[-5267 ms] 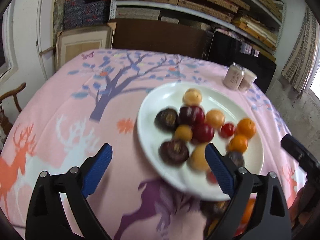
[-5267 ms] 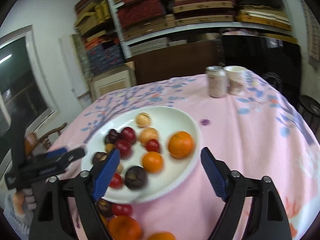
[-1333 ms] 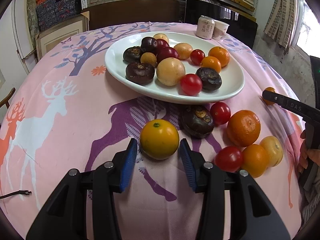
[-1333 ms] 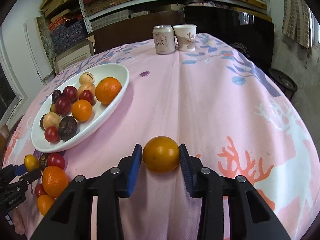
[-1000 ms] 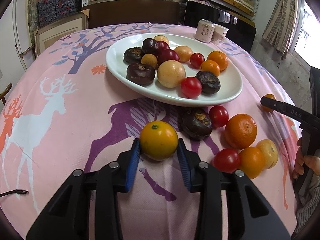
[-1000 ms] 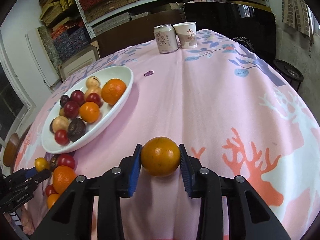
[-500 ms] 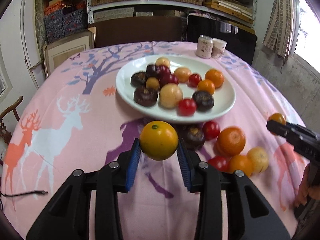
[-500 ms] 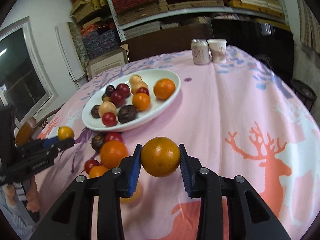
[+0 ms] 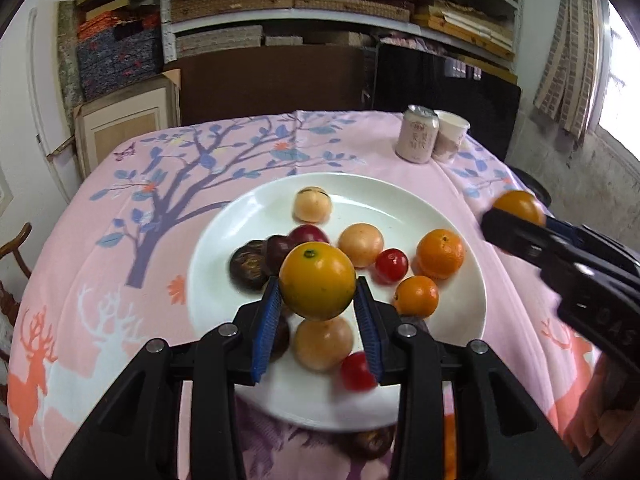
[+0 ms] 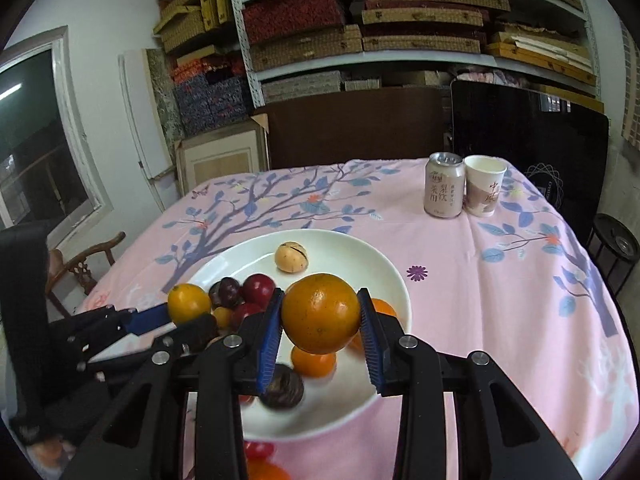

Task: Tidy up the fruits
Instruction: 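Carry the yellow fruit and orange onto the plate and open both grippers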

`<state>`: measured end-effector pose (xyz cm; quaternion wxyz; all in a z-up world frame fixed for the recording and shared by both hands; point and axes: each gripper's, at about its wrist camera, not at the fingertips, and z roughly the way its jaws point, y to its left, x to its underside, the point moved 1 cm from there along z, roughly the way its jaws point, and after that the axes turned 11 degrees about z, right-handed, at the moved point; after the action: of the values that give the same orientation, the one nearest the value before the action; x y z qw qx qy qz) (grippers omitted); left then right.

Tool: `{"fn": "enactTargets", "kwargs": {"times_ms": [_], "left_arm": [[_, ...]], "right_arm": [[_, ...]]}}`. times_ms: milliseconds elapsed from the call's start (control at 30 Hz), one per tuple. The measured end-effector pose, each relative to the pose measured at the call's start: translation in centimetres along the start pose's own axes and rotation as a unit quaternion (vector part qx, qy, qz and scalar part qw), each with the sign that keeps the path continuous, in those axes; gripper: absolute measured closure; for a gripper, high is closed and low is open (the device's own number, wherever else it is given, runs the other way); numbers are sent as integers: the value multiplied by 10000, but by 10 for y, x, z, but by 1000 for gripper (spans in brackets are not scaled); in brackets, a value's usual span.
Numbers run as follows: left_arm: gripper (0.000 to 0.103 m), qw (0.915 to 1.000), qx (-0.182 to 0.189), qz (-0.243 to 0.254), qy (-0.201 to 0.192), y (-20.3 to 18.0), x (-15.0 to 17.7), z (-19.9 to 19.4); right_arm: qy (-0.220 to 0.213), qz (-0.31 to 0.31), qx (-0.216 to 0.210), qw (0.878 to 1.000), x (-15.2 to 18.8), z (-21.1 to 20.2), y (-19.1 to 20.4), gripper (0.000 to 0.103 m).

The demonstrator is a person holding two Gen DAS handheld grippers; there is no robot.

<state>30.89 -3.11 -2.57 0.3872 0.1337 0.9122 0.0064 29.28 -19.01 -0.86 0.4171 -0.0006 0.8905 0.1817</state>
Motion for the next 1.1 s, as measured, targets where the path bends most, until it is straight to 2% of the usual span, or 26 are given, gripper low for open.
{"fn": "enactTargets", "kwargs": {"times_ms": [267, 300, 333, 367, 400, 433, 533, 600, 667, 700, 767, 867, 933, 1033, 1100], "left_arm": [[64, 9982, 117, 572, 128, -36, -3, 40], [50, 9980, 170, 605, 80, -37, -3, 40], [41, 9979, 207, 606, 62, -38, -4, 40], [23, 9981, 169, 591, 17, -38, -3, 39], [19, 9983, 15, 580, -99, -37, -3, 36], [19, 9980, -94, 602, -162, -36, -3, 33], [19, 9987, -85, 453, -228, -24, -4, 21], [19, 9990, -130, 262, -337, -10, -2, 6], [17, 9984, -304, 107, -460, 4, 2, -10], [11, 9977, -428, -39, -517, 14, 8, -20], [10, 9968, -513, -322, -521, 31, 24, -32], [10, 9943, -598, -836, -289, 56, 55, -43], [10, 9914, -576, -1170, -132, 67, 77, -49], [10, 9900, -501, -1315, -101, 68, 99, -59], [10, 9923, -358, -1179, -76, 58, 106, -61]], "right_arm": [[493, 164, 179, 9985, -19, 72, -12, 66], [526, 170, 167, 9983, -18, 78, -12, 61], [514, 240, 182, 9982, -17, 81, -14, 46], [497, 296, 198, 9981, -15, 81, -17, 40], [486, 297, 188, 9982, -14, 79, -18, 40], [424, 305, 177, 9985, -15, 73, -19, 40], [44, 472, -19, 9989, -24, 41, -23, 39], [-340, 572, -195, 9976, -28, 8, -24, 31], [-687, 611, -251, 9954, -23, -21, -27, 9], [-865, 631, -270, 9939, -16, -34, -29, 6], [-1147, 620, -216, 9912, 8, -56, -35, 5], [-1076, 540, 145, 9926, 41, -66, -42, 5], [-903, 567, 209, 9941, 58, -67, -46, 5], [-767, 648, 286, 9945, 78, -73, -51, 5], [-727, 659, 330, 9946, 84, -76, -52, 4]]}}
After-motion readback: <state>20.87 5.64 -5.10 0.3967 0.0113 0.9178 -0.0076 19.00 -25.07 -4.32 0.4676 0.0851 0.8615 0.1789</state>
